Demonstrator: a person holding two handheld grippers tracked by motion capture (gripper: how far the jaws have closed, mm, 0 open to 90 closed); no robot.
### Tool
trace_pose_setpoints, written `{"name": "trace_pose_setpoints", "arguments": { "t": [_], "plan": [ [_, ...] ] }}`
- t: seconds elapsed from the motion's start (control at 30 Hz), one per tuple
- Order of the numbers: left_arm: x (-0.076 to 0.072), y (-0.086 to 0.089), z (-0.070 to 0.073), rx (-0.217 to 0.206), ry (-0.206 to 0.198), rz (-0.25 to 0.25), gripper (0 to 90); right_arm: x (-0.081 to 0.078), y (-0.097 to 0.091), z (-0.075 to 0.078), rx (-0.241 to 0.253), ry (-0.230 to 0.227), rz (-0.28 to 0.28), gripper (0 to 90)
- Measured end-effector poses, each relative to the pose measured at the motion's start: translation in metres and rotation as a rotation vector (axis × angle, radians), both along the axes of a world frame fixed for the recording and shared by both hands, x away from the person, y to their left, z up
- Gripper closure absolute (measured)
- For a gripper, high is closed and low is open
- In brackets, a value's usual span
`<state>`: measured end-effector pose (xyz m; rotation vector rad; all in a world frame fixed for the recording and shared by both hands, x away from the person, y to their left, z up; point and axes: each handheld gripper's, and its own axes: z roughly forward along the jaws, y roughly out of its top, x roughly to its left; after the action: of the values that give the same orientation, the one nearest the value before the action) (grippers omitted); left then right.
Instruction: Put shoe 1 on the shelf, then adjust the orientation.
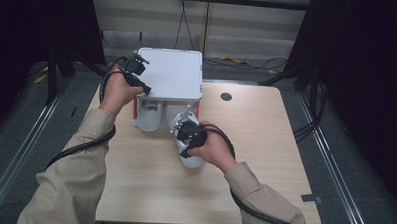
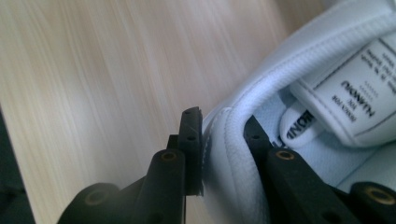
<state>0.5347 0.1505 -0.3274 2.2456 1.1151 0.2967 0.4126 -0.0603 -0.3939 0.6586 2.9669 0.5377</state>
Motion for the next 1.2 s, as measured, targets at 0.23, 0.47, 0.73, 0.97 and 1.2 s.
{"name": "trace_pose_setpoints", "arguments": {
  "t": [0.23,0.47,0.73,0.97,1.2],
  "plan": [
    [0.000,0.003,-0.001,-0.023,0.005,-0.002,90.0,0.013,0.026,0.006,0.010,-0.052,-0.005,73.7],
    [-0.001,0.003,-0.001,-0.022,-0.001,0.000,90.0,0.028,0.031,-0.005,0.016,-0.037,-0.026,72.7],
    [0.001,0.004,-0.001,-0.026,0.013,-0.001,90.0,0.051,0.036,-0.019,0.041,-0.101,-0.057,70.1],
    [0.000,0.002,-0.001,-0.024,0.014,0.011,90.0,0.040,0.031,0.001,0.077,-0.136,-0.090,49.7],
    [0.001,0.003,-0.001,-0.026,0.022,0.018,90.0,0.018,0.023,0.022,0.068,-0.161,-0.046,44.1]
  ]
}}
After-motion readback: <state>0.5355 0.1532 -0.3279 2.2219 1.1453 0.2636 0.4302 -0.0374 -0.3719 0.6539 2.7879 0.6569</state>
